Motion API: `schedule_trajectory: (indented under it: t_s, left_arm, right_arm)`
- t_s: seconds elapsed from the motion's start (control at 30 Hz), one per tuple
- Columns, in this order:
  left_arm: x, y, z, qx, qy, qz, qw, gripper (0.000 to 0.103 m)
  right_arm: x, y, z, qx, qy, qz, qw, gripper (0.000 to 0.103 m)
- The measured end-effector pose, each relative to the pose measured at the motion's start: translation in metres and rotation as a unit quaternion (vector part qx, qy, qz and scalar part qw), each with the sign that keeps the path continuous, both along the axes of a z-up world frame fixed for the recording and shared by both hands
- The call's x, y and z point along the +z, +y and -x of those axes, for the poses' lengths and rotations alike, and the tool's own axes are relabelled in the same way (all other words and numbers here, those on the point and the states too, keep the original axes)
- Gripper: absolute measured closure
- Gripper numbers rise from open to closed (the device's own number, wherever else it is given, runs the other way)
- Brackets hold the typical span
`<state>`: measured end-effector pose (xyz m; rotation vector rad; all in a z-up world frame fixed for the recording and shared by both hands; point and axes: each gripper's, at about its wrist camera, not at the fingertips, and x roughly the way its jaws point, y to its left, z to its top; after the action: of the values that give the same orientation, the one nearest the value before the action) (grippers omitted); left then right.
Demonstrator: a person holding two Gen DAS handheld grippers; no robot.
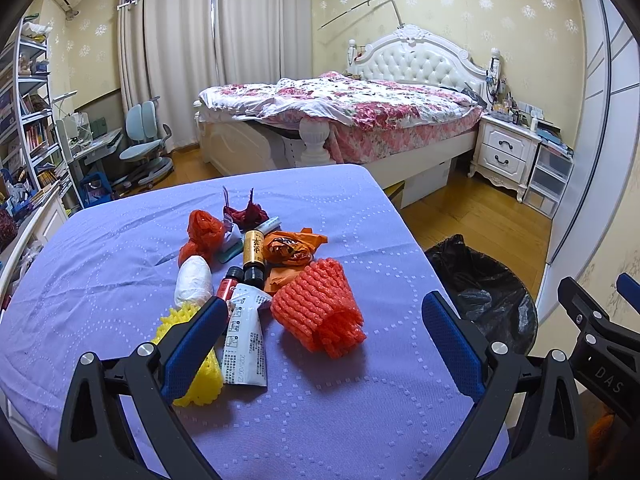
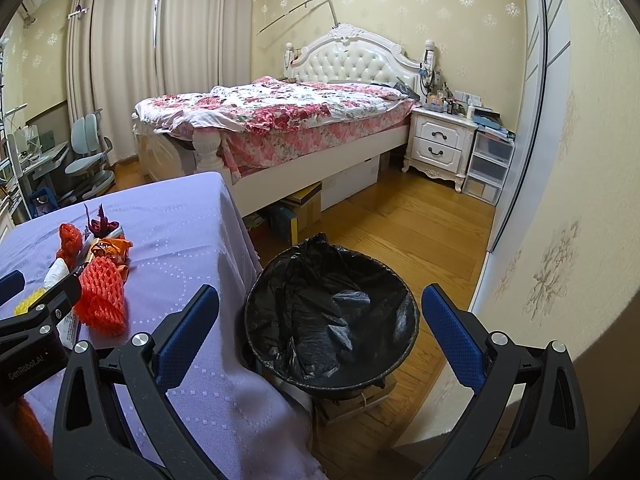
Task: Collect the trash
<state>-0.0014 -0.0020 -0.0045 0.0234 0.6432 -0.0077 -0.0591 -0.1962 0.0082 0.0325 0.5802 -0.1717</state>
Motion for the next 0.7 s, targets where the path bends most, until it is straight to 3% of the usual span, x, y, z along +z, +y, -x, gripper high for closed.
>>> schedule_trajectory:
  t_s: [0.7]
  left_arm:
    - [-0.0001, -0.001, -0.0004, 0.0, 0.0, -0.002, 1.0, 0.006]
  right_arm:
    - [-0.0021, -0.0004, -0.0006, 0.0, 0.002, 0.0, 1.0, 0.004]
